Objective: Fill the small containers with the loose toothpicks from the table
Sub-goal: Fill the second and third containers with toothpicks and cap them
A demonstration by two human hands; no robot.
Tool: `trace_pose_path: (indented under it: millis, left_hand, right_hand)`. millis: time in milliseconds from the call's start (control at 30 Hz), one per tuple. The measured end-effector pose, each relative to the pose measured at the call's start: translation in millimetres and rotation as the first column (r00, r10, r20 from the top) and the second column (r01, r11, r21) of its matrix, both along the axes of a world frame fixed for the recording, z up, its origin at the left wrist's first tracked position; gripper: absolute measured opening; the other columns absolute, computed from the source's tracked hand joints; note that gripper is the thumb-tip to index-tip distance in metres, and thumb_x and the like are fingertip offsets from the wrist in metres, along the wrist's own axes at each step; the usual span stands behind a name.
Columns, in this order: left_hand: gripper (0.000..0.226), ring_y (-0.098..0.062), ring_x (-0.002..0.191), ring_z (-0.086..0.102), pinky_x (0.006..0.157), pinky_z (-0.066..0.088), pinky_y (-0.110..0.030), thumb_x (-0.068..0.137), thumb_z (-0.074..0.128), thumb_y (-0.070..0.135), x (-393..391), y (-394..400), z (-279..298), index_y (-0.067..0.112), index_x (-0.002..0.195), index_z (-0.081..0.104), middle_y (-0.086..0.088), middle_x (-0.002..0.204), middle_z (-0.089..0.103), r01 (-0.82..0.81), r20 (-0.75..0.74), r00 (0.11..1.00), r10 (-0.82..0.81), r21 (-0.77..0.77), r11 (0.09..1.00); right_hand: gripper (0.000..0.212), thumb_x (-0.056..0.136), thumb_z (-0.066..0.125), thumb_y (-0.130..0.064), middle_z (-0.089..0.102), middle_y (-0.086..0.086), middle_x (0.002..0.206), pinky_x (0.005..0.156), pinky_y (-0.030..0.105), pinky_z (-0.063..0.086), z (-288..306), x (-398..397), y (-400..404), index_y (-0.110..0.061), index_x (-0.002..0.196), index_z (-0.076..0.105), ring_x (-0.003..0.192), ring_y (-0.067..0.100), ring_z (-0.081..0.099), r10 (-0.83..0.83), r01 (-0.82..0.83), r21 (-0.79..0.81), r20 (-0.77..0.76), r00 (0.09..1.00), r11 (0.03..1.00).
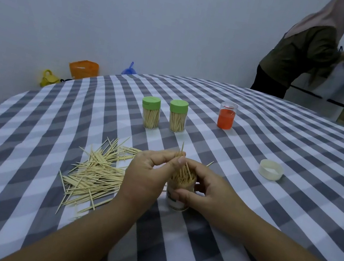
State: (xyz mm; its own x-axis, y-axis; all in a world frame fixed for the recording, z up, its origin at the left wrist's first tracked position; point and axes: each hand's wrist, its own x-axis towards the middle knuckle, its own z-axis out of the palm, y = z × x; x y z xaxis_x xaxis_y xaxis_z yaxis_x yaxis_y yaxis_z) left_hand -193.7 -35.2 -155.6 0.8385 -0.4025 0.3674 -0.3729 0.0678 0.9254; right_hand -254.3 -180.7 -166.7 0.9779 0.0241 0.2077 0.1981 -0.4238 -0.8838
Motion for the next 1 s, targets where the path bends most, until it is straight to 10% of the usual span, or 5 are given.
trace_pose_path:
  millis: [467,800,1000]
  left_hand:
    - [0.074,-0.023,0.117,0.059,0.105,0.041,-0.050,0.057,0.084,0.052,22.1,12.0,-5.4,0.023,0.122,0.064,-0.003,0.117,0.068,0.319,-0.164,0.944,-0.287,0.224,0.921]
    - [0.040,-0.025,0.094,0.069,0.084,0.056,-0.033,0.069,0.075,-0.001,19.4,12.0,-4.2,0.008,0.106,0.064,-0.019,0.100,0.070,0.424,-0.222,0.895,-0.386,0.162,0.891]
    - [0.069,-0.025,0.105,0.066,0.092,0.051,-0.041,0.057,0.088,0.012,23.5,12.8,-6.2,0.010,0.120,0.061,-0.013,0.110,0.069,0.410,-0.260,0.894,-0.365,0.149,0.900]
  right_hand:
    - [0.055,0.075,0.058,-0.032,0.053,-0.017,0.126,0.093,0.035,0.053,0.7,-2.5,-5.0,-0.055,0.121,0.041,0.113,0.009,0.058,0.018,-0.014,0.119,-0.026,0.999,0.993]
    - [0.040,0.083,0.049,-0.045,0.056,-0.022,0.102,0.088,0.021,0.042,0.1,12.8,10.1,-0.027,0.115,0.066,0.103,0.001,0.051,-0.193,0.325,-0.200,0.490,0.850,0.924]
    - [0.036,0.084,0.046,-0.045,0.062,-0.020,0.090,0.086,0.024,0.042,1.0,7.0,-0.7,-0.027,0.099,0.073,0.099,0.004,0.052,-0.201,0.310,-0.187,0.447,0.872,0.932]
